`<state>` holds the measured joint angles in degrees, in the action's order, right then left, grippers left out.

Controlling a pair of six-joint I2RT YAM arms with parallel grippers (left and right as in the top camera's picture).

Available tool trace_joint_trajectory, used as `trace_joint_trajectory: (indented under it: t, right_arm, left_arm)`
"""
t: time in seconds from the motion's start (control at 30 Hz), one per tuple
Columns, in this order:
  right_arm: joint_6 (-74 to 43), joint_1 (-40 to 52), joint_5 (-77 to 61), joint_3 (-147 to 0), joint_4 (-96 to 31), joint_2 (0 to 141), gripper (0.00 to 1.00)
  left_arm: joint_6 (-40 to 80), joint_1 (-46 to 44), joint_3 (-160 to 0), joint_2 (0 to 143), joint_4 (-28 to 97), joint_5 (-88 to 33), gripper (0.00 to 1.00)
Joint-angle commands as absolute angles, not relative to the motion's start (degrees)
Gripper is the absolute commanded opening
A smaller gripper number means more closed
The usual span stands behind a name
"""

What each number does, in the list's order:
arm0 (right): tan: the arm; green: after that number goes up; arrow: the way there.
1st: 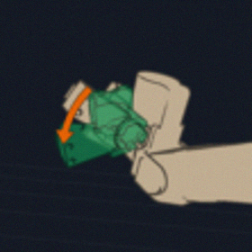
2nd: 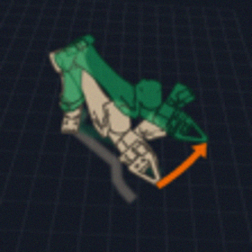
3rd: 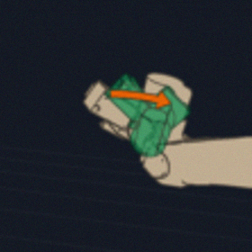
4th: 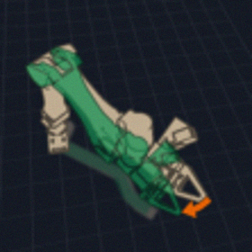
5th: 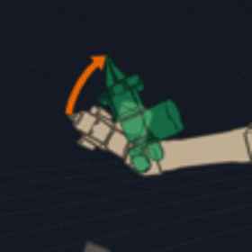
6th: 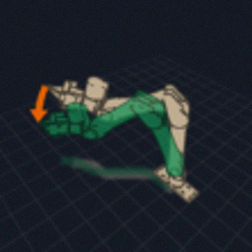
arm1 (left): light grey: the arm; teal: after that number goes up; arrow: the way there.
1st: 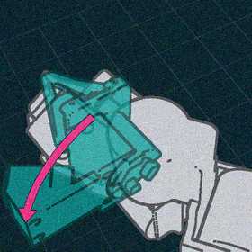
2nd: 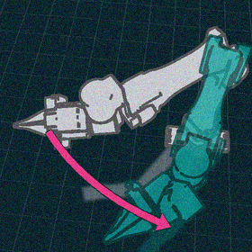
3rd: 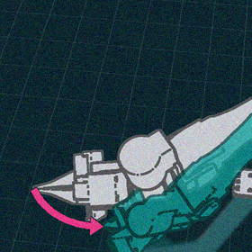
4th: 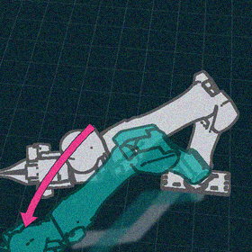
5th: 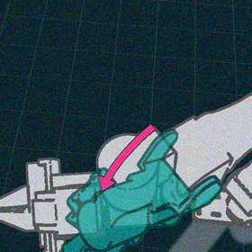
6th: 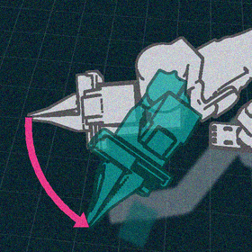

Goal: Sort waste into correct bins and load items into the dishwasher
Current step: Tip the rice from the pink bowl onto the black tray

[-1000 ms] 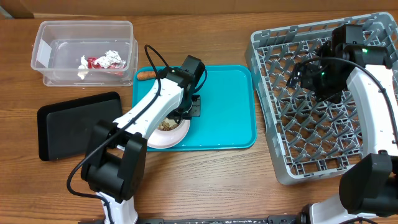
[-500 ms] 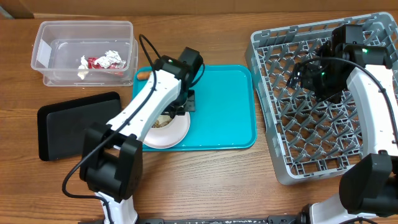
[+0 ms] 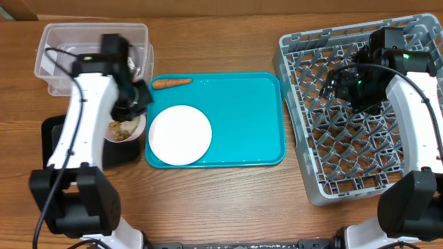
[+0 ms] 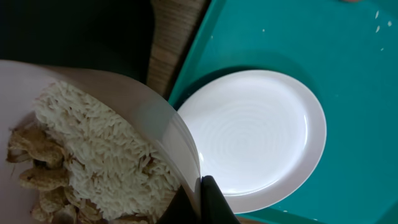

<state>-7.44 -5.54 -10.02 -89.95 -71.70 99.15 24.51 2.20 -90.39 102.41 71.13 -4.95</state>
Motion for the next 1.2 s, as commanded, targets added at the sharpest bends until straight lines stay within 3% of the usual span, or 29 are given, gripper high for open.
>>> trace_joint_trajectory:
  t: [0.0,0.23,0.77,1.17]
  right_arm:
    - [-7.0,-5.5,-9.5,-90.1,-71.9,98.9,0.99]
    - [-7.0,-5.5,-9.5,-90.1,-71.9,98.9,0.99]
    - [-7.0,-5.5,-9.5,-90.1,-72.4,98.9,0.99]
    - [-7.0,-5.5,-9.5,-90.1,-72.6,98.9,0.99]
  left_arm:
    - [16.6,8.8,-89.5,101.0,69.9,-15.6,0.04]
    - [6.4,18.2,-85.9,101.3,65.3,-27.6,0.04]
    - [-18.4,33.7,-72.9,106.5,61.1,-67.9,0.04]
    - [-19.3,39.3,-70.1,116.4,65.3,-83.0,0.04]
